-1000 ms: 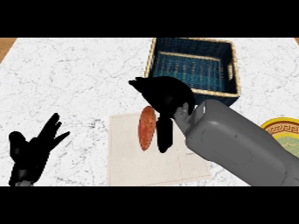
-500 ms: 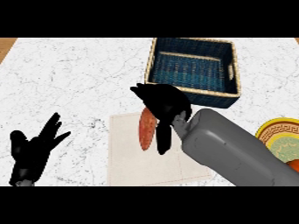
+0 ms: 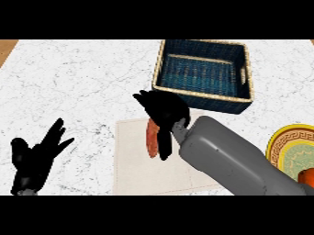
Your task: Pick the sweet potato from the placemat and place it in the basket
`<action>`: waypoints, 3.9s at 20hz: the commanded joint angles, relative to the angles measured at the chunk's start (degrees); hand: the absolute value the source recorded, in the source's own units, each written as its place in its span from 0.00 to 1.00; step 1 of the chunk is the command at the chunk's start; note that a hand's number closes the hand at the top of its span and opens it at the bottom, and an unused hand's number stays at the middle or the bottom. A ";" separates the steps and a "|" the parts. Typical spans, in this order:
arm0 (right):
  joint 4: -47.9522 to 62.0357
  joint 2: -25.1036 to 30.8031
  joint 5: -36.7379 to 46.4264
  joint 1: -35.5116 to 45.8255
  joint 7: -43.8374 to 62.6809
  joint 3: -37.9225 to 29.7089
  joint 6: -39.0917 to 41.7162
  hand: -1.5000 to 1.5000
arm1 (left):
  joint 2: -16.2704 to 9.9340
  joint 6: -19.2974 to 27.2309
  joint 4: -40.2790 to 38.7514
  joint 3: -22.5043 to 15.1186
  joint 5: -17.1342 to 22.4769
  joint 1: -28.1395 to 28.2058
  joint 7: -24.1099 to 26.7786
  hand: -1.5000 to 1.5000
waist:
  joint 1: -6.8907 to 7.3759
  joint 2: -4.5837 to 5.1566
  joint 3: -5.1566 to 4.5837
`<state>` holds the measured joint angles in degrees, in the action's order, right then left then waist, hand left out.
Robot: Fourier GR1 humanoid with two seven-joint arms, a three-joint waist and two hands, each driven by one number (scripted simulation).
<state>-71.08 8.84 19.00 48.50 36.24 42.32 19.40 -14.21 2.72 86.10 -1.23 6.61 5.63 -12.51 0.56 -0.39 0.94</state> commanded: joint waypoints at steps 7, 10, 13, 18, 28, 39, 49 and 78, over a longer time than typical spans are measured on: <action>3.95 -4.27 4.39 -2.96 1.53 2.61 1.69 0.00 | -0.79 -2.16 -2.27 -0.33 0.22 4.25 -4.06 0.50 | -0.03 0.43 -0.94; 6.15 -3.92 5.15 -2.51 -1.35 0.81 1.54 0.00 | 2.23 0.57 -2.63 -3.17 -2.92 3.61 -3.45 0.50 | -0.15 0.50 -0.94; 8.47 -6.33 6.58 -2.57 -1.99 1.34 0.23 0.00 | 1.69 -0.94 -4.41 -1.09 -1.32 2.32 -2.42 0.50 | -0.23 0.65 -0.98; 8.70 -4.15 7.80 -3.96 -5.92 0.47 -1.03 0.00 | 1.74 -1.19 -2.03 -0.98 -2.05 5.00 -3.04 0.50 | -0.54 0.62 -0.96; 11.36 -4.66 14.27 -1.12 -10.76 3.94 -2.52 1.00 | 2.01 -2.45 -0.15 0.23 -2.92 3.52 -6.12 0.50 | -0.83 0.74 -0.99; 9.81 -8.68 16.17 -0.57 5.36 5.06 -8.59 1.00 | 3.46 -2.61 -0.54 0.49 -4.41 2.85 -6.08 0.50 | 0.09 0.43 -1.08; -0.68 -8.82 13.33 9.51 28.84 -3.68 -32.85 1.00 | 2.20 -6.01 0.88 1.54 -2.95 4.67 -6.17 0.50 | 2.81 0.27 -0.90; 9.65 -5.13 30.93 41.30 38.94 -33.90 -30.94 1.00 | 4.80 -4.95 0.17 2.73 -6.29 6.34 -4.32 0.50 | -1.41 0.23 -1.04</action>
<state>-62.83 2.61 49.57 88.60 67.61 11.02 -14.46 -13.39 -1.47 90.93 5.82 0.77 12.51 -17.18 -0.07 -0.63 1.04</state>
